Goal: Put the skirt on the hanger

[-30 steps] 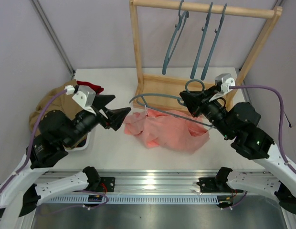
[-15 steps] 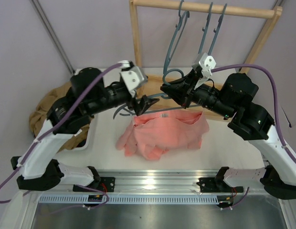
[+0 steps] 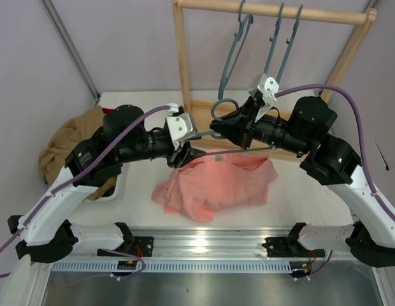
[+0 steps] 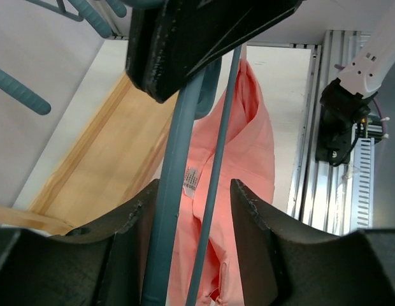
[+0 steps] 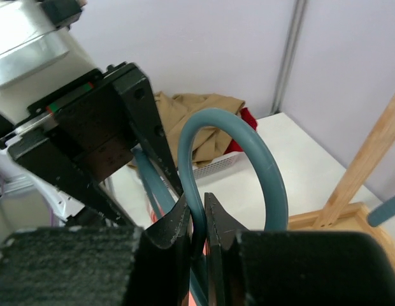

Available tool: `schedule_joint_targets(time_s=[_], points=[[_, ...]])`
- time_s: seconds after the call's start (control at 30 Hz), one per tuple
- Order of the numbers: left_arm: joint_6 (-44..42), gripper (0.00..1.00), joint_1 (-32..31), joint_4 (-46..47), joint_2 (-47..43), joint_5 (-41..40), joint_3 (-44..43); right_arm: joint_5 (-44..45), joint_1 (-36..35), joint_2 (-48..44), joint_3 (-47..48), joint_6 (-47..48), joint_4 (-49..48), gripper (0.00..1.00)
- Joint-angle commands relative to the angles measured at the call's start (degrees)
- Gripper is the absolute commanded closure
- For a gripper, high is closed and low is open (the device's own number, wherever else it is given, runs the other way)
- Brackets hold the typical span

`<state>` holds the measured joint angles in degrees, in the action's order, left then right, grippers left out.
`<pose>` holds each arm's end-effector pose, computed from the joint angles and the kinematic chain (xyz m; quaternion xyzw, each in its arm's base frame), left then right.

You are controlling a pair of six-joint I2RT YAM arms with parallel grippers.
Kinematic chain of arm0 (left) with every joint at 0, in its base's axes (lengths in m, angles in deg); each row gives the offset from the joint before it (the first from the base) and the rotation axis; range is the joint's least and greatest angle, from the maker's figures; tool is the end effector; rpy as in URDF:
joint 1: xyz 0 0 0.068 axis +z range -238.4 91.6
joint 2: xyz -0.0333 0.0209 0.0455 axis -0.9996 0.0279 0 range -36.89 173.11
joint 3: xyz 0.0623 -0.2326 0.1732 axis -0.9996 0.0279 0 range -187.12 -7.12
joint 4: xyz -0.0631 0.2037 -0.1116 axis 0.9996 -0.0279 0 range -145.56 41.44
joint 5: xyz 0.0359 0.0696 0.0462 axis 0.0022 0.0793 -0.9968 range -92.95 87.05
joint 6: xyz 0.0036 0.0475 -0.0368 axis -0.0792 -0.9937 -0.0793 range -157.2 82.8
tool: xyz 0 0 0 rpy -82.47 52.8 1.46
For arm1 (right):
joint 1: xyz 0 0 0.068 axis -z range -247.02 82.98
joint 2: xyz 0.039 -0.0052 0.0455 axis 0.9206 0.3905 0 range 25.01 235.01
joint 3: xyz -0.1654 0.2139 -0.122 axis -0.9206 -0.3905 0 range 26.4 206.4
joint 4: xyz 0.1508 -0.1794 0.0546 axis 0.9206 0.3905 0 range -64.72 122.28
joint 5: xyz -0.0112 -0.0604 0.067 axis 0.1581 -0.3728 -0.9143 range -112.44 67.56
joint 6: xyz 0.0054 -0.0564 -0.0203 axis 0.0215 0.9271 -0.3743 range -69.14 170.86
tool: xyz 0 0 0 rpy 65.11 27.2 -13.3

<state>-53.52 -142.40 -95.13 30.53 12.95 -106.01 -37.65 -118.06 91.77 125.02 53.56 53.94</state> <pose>0.0963 -0.1534 0.5169 0.5215 0.5944 -0.2983 0.5346 0.1043 0.1476 0.5538 -0.3936 0.5641 0.3779 0.6198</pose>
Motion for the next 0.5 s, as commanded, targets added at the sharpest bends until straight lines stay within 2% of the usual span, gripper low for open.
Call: schedule_joint_targets(time_s=[0.0,0.07,0.2,0.33,0.43,0.47], points=[[2.34,0.84,1.34,2.00,-2.90,5.10,2.38,-3.33,1.12,-1.37,-0.28,-1.21,-8.36,1.00],[2.95,0.83,1.96,1.83,-3.70,7.38,3.44,-5.36,1.91,-1.28,-0.72,-1.20,-7.84,1.00],[4.01,0.69,6.08,0.87,-4.23,15.37,3.88,-15.26,6.73,-1.46,-1.94,-2.43,-8.27,1.00],[2.70,0.56,9.61,-2.73,-3.43,17.67,2.13,-21.44,9.21,-2.86,-3.00,-4.46,-10.21,1.00],[2.08,0.38,11.28,-2.83,-3.61,16.71,2.12,-23.73,10.00,-3.22,-2.92,-4.55,-9.68,1.00],[1.99,0.29,12.15,-2.92,-3.70,16.79,1.78,-24.00,10.09,-3.39,-3.00,-4.55,-9.51,1.00]])
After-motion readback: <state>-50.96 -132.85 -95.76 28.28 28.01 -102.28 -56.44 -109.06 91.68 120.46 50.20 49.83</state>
